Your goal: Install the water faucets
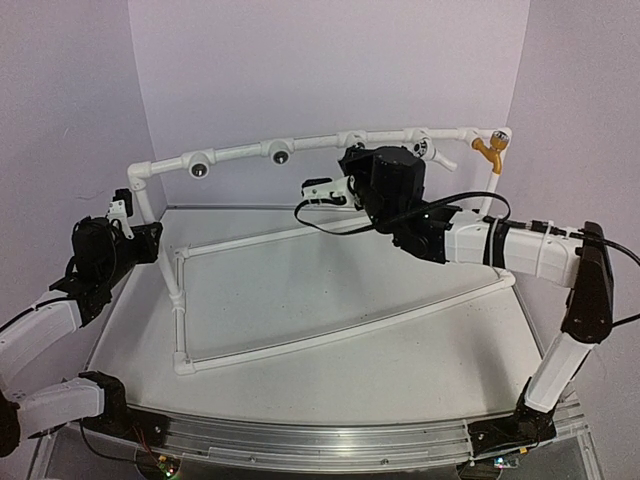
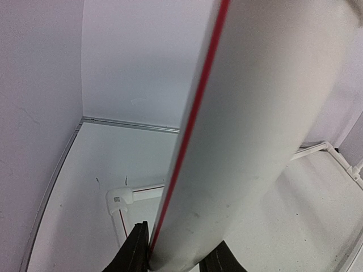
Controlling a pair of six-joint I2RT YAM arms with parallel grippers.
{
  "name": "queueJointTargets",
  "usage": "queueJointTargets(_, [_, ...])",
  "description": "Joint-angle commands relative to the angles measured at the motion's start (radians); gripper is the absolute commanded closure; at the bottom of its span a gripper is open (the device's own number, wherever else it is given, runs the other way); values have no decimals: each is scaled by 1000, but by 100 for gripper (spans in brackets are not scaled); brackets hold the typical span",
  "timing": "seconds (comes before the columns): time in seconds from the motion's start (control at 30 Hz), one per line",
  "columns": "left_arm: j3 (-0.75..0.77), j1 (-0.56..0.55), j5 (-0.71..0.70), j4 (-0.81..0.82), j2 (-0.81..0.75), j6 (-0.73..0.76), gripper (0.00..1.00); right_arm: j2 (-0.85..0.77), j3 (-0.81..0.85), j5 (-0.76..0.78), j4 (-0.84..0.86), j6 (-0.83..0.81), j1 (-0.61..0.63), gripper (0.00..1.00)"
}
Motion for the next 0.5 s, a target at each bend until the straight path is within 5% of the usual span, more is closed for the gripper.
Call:
queueJointTargets(0.0, [3, -23, 128, -85, 33, -147, 100, 64, 56, 140, 129, 276, 16, 96])
queueJointTargets(0.27, [5, -23, 129, -85, 32, -150, 100, 119, 193, 271, 2, 1076, 18, 100])
queueJointTargets(0.47, [6, -23, 129, -85, 36, -153, 100, 53, 226, 54, -271, 1821, -5, 100])
